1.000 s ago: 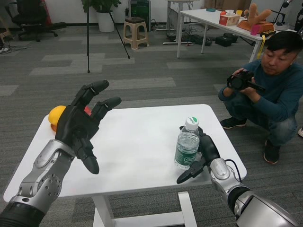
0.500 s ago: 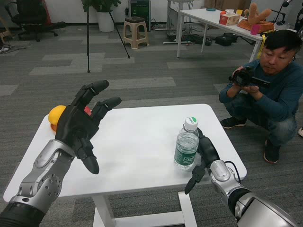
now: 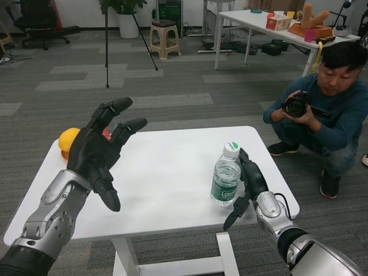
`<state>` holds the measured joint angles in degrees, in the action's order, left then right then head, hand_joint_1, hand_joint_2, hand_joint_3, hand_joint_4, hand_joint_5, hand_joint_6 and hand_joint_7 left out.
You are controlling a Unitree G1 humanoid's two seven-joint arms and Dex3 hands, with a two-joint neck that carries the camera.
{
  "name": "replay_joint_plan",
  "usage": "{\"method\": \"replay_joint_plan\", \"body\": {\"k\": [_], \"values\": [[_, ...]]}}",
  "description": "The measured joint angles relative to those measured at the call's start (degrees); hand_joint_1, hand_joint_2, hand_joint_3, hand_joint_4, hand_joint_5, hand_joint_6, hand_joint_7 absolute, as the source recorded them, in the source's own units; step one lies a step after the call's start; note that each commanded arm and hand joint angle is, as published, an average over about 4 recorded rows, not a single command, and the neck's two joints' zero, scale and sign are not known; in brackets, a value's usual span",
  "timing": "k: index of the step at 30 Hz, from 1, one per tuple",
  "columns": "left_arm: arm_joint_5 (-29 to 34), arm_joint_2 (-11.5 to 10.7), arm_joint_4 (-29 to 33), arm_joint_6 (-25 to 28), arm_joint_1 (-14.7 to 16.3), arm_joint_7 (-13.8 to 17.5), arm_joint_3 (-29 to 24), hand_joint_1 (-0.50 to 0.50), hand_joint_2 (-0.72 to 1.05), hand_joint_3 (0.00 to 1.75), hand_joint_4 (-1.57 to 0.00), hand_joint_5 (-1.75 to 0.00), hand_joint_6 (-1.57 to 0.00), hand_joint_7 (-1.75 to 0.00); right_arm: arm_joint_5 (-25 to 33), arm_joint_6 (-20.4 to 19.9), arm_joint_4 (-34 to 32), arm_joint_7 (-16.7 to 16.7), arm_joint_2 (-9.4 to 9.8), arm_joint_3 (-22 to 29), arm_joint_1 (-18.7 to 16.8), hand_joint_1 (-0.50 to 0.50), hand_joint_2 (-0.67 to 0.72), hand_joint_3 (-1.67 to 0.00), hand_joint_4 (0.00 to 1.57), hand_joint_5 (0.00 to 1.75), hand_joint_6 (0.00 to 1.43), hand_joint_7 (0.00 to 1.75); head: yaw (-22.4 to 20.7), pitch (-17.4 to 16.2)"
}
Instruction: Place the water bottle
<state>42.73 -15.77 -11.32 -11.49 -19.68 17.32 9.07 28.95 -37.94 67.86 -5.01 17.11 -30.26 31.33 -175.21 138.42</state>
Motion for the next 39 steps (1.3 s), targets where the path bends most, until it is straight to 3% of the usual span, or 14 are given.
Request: {"method": "replay_joint_plan", "body": {"k": [9, 23, 33, 39], "values": [[0.0, 0.0, 0.1, 0.0, 0.2, 0.0, 0.0, -0.26, -0.46, 0.04, 0.00, -1.03, 0.00, -1.12, -0.1, 0.2, -5.2, 0.1, 1.08, 5.1, -2.5, -0.50, 0.66, -0.04, 0.00, 0.00, 0.00, 0.00, -0.2, 0.0], [0.0, 0.2, 0.3, -0.2, 0.4, 0.2, -0.2, -0.26, -0.46, 0.09, 0.00, -1.03, 0.00, -1.12, -0.3, 0.8, -26.6, 0.4, 5.93, 12.5, -11.3, -0.50, 0.63, 0.00, 0.00, 0.00, 0.00, 0.00, -0.7, -0.1], [0.0, 0.2, 0.3, -0.3, 0.4, 0.2, -0.4, -0.26, -0.46, 0.09, 0.00, -1.03, 0.00, -1.12, -1.1, 0.8, -42.1, -0.1, 7.74, 20.2, -16.5, -0.50, 0.60, -0.08, 0.00, 0.00, 0.00, 0.00, -0.4, -0.1], [0.0, 0.2, 0.3, -0.4, 0.4, 0.2, -0.4, -0.26, -0.46, 0.09, 0.00, -1.03, 0.00, -1.12, -1.2, 0.9, -50.4, -0.2, 8.16, 22.5, -18.6, -0.50, 0.60, 0.00, 0.00, 0.00, 0.00, 0.00, -0.5, -0.2]]}}
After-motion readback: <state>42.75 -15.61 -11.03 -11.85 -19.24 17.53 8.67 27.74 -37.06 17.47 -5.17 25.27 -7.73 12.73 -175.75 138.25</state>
